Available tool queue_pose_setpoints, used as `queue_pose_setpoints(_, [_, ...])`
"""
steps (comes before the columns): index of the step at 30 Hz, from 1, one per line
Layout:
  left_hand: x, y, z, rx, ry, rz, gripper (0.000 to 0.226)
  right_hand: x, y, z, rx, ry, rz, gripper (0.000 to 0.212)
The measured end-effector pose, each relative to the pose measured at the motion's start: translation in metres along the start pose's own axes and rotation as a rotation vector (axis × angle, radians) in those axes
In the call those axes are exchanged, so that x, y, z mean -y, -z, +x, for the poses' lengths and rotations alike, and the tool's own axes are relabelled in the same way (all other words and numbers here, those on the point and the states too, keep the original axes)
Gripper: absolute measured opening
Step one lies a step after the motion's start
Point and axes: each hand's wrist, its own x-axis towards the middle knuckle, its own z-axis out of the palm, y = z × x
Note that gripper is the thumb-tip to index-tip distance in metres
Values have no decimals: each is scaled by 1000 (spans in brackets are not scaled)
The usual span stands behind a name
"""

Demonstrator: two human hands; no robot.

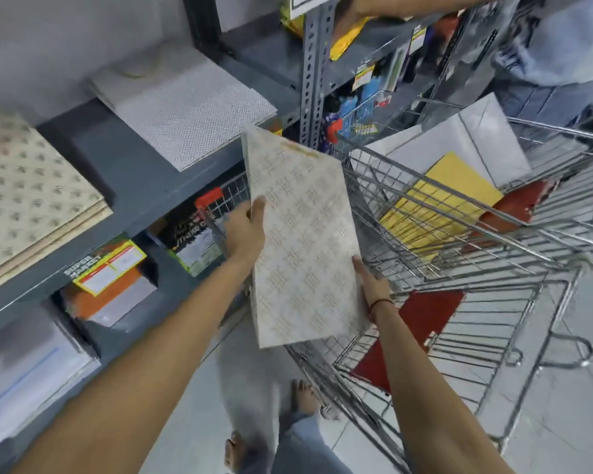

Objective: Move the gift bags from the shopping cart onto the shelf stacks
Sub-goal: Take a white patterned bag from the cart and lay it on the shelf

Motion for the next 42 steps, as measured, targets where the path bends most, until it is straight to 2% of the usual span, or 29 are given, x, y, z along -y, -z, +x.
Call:
queue_pose_setpoints(3, [-3, 17, 1, 10, -111, 19, 41, 7, -6, -21, -60, 151, 100, 45])
queue_pose_setpoints(6, [-6, 37, -1, 62, -164, -96, 29, 21, -9, -39, -153, 309, 206, 59])
queue_pose_setpoints(7, [-8, 44, -1, 67, -163, -177, 31, 27, -10, -43, -171, 370, 208, 59])
queue_pose_setpoints(9, [-12, 58, -3, 28, -166, -318, 40, 41, -13, -53, -191, 485, 224, 56])
queue_pose_setpoints(12, [-13, 79, 0, -66, -210, -388, 39, 60, -24, -65, -183, 632, 262, 52])
queue_pose_setpoints(16, [-4, 106, 13, -145, -173, -448, 29, 84, -40, -74, -130, 714, 251, 52])
queue_pose_setpoints(21, [-12, 123, 19, -192, -147, -493, 29, 107, -56, -75, -80, 757, 245, 54])
queue_pose_setpoints(24, [-14, 124, 14, -192, -132, -428, 29, 122, -67, -72, -49, 740, 260, 52])
queue_pose_setpoints(27, [-1, 122, 7, -209, -166, -318, 18, 148, -81, -66, -21, 734, 273, 50])
queue_pose_setpoints(28, [5, 123, 9, -212, -170, -315, 15, 163, -89, -63, 0, 747, 257, 49])
queue_pose_setpoints(30, [9, 127, 17, -241, -159, -291, 31, 192, -99, -57, 81, 754, 171, 45])
queue_pose_setpoints(33, [9, 140, 49, -344, -146, -285, 42, 236, -115, -45, 420, 738, -28, 26])
queue_pose_setpoints(35, [4, 149, 73, -389, -128, -298, 41, 259, -126, -29, 535, 760, -240, 42])
queue_pose_setpoints(37, [-1, 154, 96, -414, -78, -339, 41, 275, -139, -12, 492, 807, -399, 60])
queue_pose_setpoints(38, [-3, 156, 111, -433, -49, -331, 41, 284, -149, -2, 453, 843, -427, 60])
queue_pose_setpoints(42, [-17, 156, 160, -442, 38, -290, 33, 318, -178, 14, 360, 918, -389, 34])
